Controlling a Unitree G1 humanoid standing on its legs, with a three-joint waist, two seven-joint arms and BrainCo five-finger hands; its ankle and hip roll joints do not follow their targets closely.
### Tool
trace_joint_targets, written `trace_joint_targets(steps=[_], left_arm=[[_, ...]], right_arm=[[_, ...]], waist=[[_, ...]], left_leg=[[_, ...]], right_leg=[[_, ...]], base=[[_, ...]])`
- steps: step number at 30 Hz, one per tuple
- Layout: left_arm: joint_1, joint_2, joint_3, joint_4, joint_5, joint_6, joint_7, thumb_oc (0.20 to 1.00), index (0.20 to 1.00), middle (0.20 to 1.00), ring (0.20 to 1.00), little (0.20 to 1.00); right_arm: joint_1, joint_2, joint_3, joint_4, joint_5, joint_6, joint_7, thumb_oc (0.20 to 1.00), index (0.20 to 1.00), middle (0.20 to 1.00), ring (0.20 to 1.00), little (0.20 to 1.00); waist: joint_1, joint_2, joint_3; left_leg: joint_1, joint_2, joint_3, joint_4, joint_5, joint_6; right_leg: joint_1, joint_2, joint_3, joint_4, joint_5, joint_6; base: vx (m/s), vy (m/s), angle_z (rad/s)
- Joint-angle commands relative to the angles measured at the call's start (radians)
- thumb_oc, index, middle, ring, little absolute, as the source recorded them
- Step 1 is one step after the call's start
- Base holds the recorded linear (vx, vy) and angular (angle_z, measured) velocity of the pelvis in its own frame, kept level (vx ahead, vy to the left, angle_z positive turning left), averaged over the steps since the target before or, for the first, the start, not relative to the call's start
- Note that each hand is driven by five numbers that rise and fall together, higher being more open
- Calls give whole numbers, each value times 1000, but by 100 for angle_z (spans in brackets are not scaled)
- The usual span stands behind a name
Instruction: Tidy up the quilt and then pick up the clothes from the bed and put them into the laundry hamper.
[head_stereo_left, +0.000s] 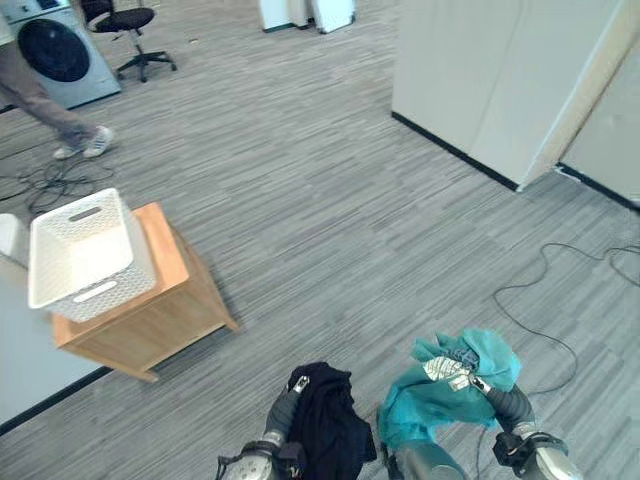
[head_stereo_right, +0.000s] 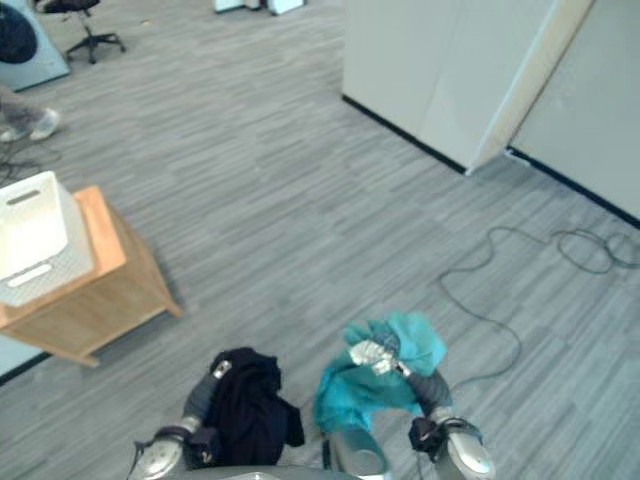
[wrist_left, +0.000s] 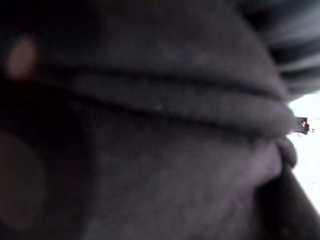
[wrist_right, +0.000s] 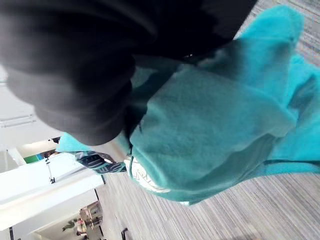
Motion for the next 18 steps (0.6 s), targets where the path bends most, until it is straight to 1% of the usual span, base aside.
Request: trace_joint_targets(steps=[1,2,3,4,6,7,8,9,10,11,12,13,14,15,16,17,18], left_arm=[[14,29,31,-131,26,-46,-4,200,200,200,200,200],[14,29,31,-131,26,-46,-4,200,200,200,200,200],[21,31,33,-147,18,-40,25,200,200,200,200,200],[27,35,30,-153,26,-44,36,200,200,200,200,200],[25,43,20,-163,20,-40,43,200,200,200,200,200],[23,43,13,-163,14,-40,49,200,200,200,200,200],[22,42,11,-164,12,-41,51,200,200,200,200,200],[19,38,6,-159,8,-56,47,200,200,200,200,200],[18,39,9,-152,7,-71,36,200,200,200,200,200],[21,39,24,-141,11,-93,22,200,200,200,200,200],[22,41,28,-142,10,-91,25,200,200,200,200,200],[10,43,30,-135,14,-83,30,200,200,200,200,200],[-11,51,34,-142,-3,-79,25,200,200,200,200,200],[-12,54,35,-146,-7,-76,26,200,200,200,200,200],[-10,72,43,-177,-12,-42,29,200,200,200,200,200],[-10,81,44,-181,-15,-24,32,200,200,200,200,200],[-11,83,44,-180,-16,-17,33,200,200,200,200,200]], right_arm=[[-10,-88,8,-63,46,-3,39,200,200,200,200,200],[-10,-88,8,-63,46,-3,39,200,200,200,200,200],[5,-95,16,-106,26,23,40,200,200,200,200,200],[24,-101,28,-128,29,26,30,200,200,200,200,200],[49,-107,34,-129,33,15,34,200,200,200,200,200],[57,-108,37,-125,25,12,42,200,200,200,200,200],[57,-108,40,-121,21,8,46,200,200,200,200,200],[52,-112,48,-112,7,-2,54,200,200,200,200,200],[44,-114,52,-111,1,-2,56,200,200,200,200,200],[40,-111,52,-107,-4,2,58,200,200,200,200,200],[42,-109,50,-104,-3,1,55,200,200,200,200,200],[44,-101,46,-102,7,-2,35,200,200,200,200,200],[44,-86,52,-104,12,-20,23,200,200,200,200,200],[45,-83,53,-106,12,-23,22,200,200,200,200,200],[53,-70,54,-131,0,-19,6,200,200,200,200,200],[50,-62,60,-142,-8,-7,-6,200,200,200,200,200],[48,-59,63,-145,-10,-1,-9,200,200,200,200,200]], waist=[[36,-25,-16],[35,-25,-16],[73,-19,-15],[90,-20,-25],[106,-21,-41],[116,-23,-47],[121,-24,-48],[132,-24,-49],[135,-22,-56],[144,-28,-74],[146,-32,-76],[153,-36,-83],[163,-43,-81],[163,-49,-80],[156,-32,-74],[150,-18,-68],[149,-13,-66]], left_leg=[[-360,172,324,466,323,-55],[-360,171,324,466,324,-55],[-384,106,306,186,307,-39],[-380,109,309,-66,339,-34],[-384,112,310,-244,408,-42],[-413,120,299,-289,416,-47],[-424,125,295,-293,415,-50],[-444,141,291,-289,413,-57],[-441,157,318,-284,415,-57],[-420,165,351,-287,407,-48],[-410,160,357,-287,404,-42],[-394,146,389,-245,418,-20],[-379,100,393,-191,409,24],[-376,89,392,-183,405,31],[-327,47,365,-166,372,72],[-290,31,348,-163,354,87],[-279,28,343,-164,349,91]], right_leg=[[190,-221,-186,-133,36,97],[191,-221,-186,-133,36,97],[238,-190,-160,-158,3,118],[265,-179,-154,-165,-14,124],[308,-170,-148,-166,-43,127],[338,-172,-144,-163,-65,128],[350,-176,-146,-160,-76,129],[381,-194,-160,-143,-114,137],[401,-208,-175,-127,-132,150],[433,-243,-203,-69,-124,182],[437,-256,-208,-46,-118,190],[455,-300,-239,71,-31,207],[439,-356,-265,253,91,222],[432,-367,-264,276,96,226],[356,-389,-256,475,192,242],[283,-403,-240,552,220,243],[260,-408,-235,569,224,242]], base=[[132,18,230],[536,96,227],[766,133,144],[967,148,74],[750,86,3],[621,109,37],[650,187,50],[557,183,29],[840,288,24],[694,252,6],[752,270,-20],[703,298,-53],[629,270,-62],[677,366,-13],[529,300,38],[535,301,42],[517,190,9]])
